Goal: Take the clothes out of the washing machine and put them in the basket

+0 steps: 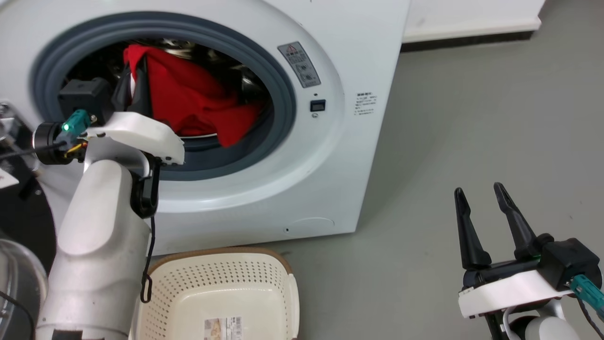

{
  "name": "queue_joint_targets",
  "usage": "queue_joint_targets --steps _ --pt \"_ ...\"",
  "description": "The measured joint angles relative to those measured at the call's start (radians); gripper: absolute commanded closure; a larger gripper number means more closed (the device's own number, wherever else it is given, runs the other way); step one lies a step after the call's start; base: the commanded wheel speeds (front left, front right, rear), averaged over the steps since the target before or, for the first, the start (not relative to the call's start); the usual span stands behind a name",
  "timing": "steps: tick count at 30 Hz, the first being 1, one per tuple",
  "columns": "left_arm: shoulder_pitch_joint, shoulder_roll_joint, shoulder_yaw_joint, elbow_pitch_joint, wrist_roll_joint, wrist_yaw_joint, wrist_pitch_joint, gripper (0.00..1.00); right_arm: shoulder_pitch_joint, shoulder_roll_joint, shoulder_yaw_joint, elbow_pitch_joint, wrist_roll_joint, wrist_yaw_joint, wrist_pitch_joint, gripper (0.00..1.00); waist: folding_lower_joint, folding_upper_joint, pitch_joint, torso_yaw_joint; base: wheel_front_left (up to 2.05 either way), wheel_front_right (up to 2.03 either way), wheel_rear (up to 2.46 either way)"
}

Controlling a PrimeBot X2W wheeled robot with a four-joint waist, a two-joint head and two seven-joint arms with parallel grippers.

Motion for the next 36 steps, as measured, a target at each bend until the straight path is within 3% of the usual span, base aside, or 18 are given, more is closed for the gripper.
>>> queue_joint_targets --steps 7,14,23,29,36 --pt "0.111 -0.01 0.0 -0.221 -0.008 0.005 -0.001 1.0 0.033 0.0 -0.002 -0.027 0.0 0.0 0.017 0.0 0.0 0.0 -0.051 0.048 0.0 0.0 0.0" --pt "0.231 -0.01 -0.007 -0.527 -0.009 0.033 0.018 1.0 0.044 0.0 -0.001 -0.044 -0.007 0.0 0.034 0.0 0.0001 0.0 -0.071 0.086 0.0 0.0 0.0" --pt "0.529 -0.014 -0.028 -0.851 0.003 0.115 0.101 1.0 0.052 0.0 -0.001 -0.063 -0.007 0.0 0.042 0.0 0.0002 0.0 -0.053 0.094 0.0 0.0 0.0" --pt "0.723 -0.048 -0.056 -0.806 -0.033 0.133 0.117 1.0 0.041 0.0 -0.01 -0.068 -0.008 0.0 0.042 0.0 0.0003 0.0 -0.002 0.097 0.0 0.0 0.0" --pt "0.77 -0.112 -0.088 -0.518 -0.08 0.115 0.057 1.0 0.002 0.0 -0.018 -0.074 -0.018 0.0 0.033 0.0 0.0003 0.0 0.076 0.108 0.0 0.0 0.0"
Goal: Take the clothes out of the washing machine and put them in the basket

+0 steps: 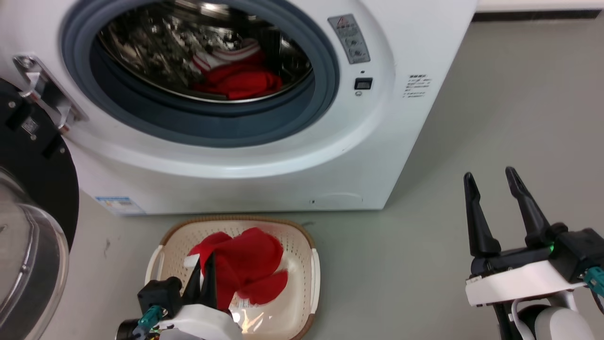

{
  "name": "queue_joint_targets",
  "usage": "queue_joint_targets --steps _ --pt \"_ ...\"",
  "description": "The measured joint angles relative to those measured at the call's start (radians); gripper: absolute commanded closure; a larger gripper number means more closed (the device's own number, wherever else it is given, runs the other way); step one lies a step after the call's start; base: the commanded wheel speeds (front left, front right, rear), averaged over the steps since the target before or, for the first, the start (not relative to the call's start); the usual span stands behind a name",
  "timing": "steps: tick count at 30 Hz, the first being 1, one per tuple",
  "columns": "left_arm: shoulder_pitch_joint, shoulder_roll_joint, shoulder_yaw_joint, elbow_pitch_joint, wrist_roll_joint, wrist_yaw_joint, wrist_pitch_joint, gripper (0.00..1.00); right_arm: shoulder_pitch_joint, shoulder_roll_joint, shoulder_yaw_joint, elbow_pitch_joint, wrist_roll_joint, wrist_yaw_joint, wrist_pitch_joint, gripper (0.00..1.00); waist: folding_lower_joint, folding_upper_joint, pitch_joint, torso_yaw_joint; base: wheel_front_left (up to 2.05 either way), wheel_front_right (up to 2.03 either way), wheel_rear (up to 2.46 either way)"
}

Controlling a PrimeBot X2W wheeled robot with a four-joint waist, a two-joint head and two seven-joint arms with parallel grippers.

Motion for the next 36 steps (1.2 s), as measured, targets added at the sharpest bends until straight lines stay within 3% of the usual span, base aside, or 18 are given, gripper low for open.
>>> queue_joint_targets --steps 15,23,31,32,33,36 --pt "-0.473 -0.05 0.042 0.725 -0.059 -0.071 -0.056 1.0 -0.14 0.0 0.016 -0.049 -0.017 0.0 -0.019 0.0 0.0002 0.0 0.303 -0.006 0.0 0.0 0.0" --pt "-0.649 -0.018 0.095 0.969 -0.08 -0.068 -0.058 1.0 -0.22 0.0 0.057 -0.026 0.004 0.0 -0.054 0.0 0.0003 0.0 0.522 -0.046 0.0 0.0 0.0" --pt "-0.686 0.007 0.092 1.077 -0.086 -0.08 -0.059 1.0 -0.243 0.0 0.063 0.006 0.013 0.0 -0.082 0.0 0.0003 0.0 0.628 -0.104 0.0 0.0 0.0" --pt "-0.688 0.007 0.093 1.077 -0.086 -0.08 -0.059 0.64 -0.246 0.0 0.063 0.009 0.013 0.0 -0.084 0.0 0.0003 0.0 0.633 -0.108 0.0 0.0 0.0" --pt "-0.693 0.007 0.092 1.078 -0.086 -0.08 -0.059 0.04 -0.25 0.0 0.06 0.014 0.012 0.0 -0.085 0.0 0.0003 0.0 0.635 -0.11 0.0 0.0 0.0" --pt "-0.695 0.009 0.099 1.06 -0.086 -0.08 -0.059 0.0 -0.253 0.0 0.053 0.032 0.009 0.0 -0.09 0.0 0.0002 0.0 0.619 -0.108 0.0 0.0 0.0"
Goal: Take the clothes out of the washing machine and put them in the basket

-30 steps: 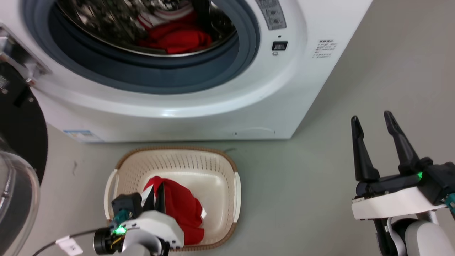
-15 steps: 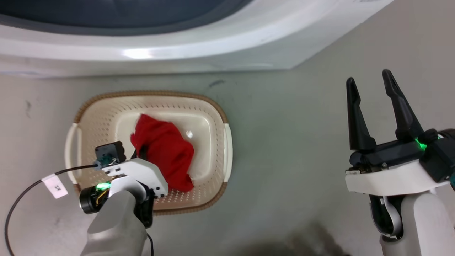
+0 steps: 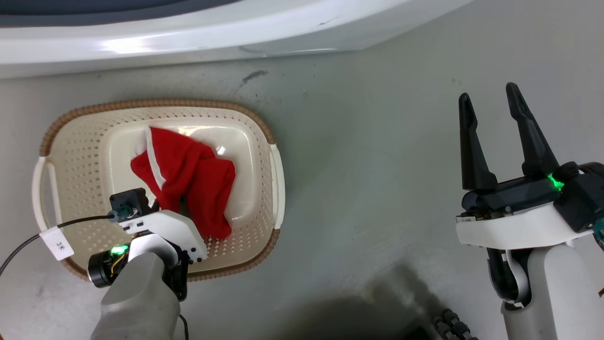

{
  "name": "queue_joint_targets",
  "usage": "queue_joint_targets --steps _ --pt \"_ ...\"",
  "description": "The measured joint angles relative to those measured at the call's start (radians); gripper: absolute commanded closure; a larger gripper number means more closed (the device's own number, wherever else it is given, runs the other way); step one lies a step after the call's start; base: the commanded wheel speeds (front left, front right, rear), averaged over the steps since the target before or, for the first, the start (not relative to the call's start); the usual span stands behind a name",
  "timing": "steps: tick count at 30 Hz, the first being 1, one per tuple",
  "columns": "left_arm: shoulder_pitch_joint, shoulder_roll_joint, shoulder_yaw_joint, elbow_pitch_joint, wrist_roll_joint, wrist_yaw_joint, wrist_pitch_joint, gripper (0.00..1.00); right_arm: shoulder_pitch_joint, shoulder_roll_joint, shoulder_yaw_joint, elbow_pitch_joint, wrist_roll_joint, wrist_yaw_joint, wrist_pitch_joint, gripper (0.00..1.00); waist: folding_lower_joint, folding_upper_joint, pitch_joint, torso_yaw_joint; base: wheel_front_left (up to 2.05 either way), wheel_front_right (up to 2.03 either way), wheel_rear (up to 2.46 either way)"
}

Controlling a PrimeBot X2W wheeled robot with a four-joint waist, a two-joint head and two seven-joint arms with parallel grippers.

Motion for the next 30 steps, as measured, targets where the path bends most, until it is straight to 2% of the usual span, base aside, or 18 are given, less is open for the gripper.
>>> queue_joint_targets --steps 4,12,14,15,16,30 --pt "0.023 0.002 0.007 -0.058 0.018 -0.002 0.0 0.0 0.001 0.0 -0.006 0.024 -0.01 0.0 -0.005 0.0 0.0 0.0 -0.057 0.01 0.0 0.0 0.0" --pt "0.164 -0.014 0.037 -0.194 0.058 -0.015 0.0 0.0 0.054 0.0 -0.022 0.052 -0.036 0.0 -0.008 0.0 -0.0001 0.0 -0.22 0.026 0.0 0.0 0.0" --pt "0.229 -0.021 0.055 -0.264 0.086 -0.02 0.0 0.0 0.081 0.0 -0.031 0.051 -0.05 0.0 0.003 0.0 -0.0001 0.0 -0.299 0.034 0.0 0.0 0.0" --pt "0.229 -0.021 0.055 -0.264 0.086 -0.02 0.0 0.0 0.081 0.0 -0.031 0.051 -0.05 0.0 0.003 0.0 -0.0001 0.0 -0.299 0.034 0.0 0.0 0.0" --pt "0.274 -0.028 0.066 -0.309 0.101 -0.023 0.0 0.0 0.1 0.0 -0.037 0.046 -0.054 0.0 0.012 0.0 -0.0002 0.0 -0.35 0.039 0.0 0.0 0.0" --pt "0.458 -0.074 0.111 -0.634 0.207 -0.035 0.0 0.0 0.195 0.0 -0.078 -0.026 -0.086 0.0 0.084 0.0 -0.0004 0.0 -0.593 0.077 0.0 0.0 0.0"
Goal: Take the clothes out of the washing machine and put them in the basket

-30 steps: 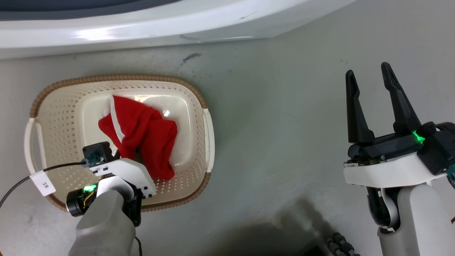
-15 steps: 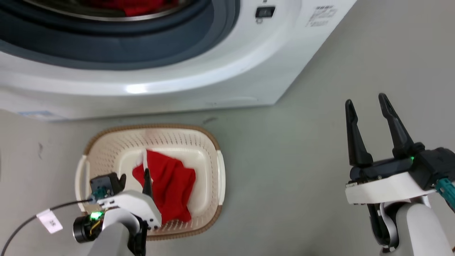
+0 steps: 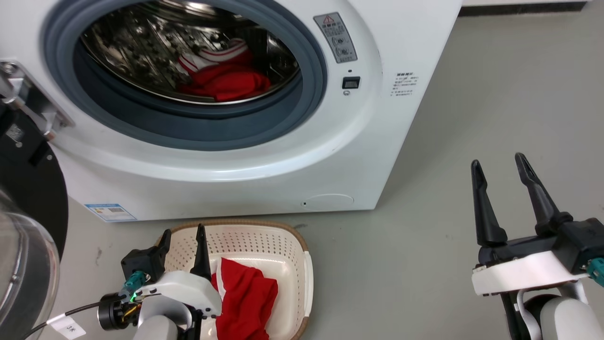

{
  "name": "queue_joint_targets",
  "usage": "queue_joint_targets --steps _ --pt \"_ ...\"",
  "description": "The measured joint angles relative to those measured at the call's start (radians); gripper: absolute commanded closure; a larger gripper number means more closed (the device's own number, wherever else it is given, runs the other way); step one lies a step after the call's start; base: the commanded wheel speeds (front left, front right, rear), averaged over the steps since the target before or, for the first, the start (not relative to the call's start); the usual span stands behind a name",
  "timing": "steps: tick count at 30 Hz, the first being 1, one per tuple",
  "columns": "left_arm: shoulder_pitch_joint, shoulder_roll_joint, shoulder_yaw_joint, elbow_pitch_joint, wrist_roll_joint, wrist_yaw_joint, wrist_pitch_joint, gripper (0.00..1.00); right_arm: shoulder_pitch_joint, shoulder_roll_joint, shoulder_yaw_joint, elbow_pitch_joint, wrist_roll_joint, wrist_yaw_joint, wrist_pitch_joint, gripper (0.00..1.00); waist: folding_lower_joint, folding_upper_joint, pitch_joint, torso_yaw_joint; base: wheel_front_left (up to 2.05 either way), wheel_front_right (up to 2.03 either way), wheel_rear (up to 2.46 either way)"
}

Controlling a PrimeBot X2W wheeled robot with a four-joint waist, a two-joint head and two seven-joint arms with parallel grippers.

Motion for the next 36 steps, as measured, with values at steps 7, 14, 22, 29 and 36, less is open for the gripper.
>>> queue_joint_targets --steps 7,14,22,29,36 --pt "-0.024 -0.006 -0.043 -0.139 0.041 0.0 0.0 0.0 0.029 0.0 -0.04 -0.056 -0.007 0.0 0.034 0.0 0.0 0.0 -0.039 0.032 0.0 0.0 0.0" --pt "-0.153 -0.006 -0.065 -0.127 0.05 -0.01 0.0 0.0 0.026 0.0 -0.054 -0.089 -0.007 0.0 0.042 0.0 0.0 0.0 -0.011 0.043 0.0 0.0 0.0" --pt "-0.401 0.012 -0.06 -0.021 0.058 -0.027 0.0 0.0 -0.001 0.0 -0.038 -0.132 -0.012 0.0 0.045 0.0 0.0001 0.0 0.059 0.026 0.0 0.0 0.0" --pt "-0.634 0.053 -0.059 0.097 0.065 -0.033 0.03 0.0 -0.032 0.0 -0.017 -0.154 0.008 0.0 0.028 0.0 0.0002 0.0 0.15 -0.012 0.0 0.0 0.0" --pt "-0.877 0.136 -0.071 0.254 0.085 -0.042 0.173 0.0 -0.081 0.0 0.033 -0.147 0.041 0.0 -0.006 0.0 0.0003 0.0 0.259 -0.064 0.0 0.0 0.0"
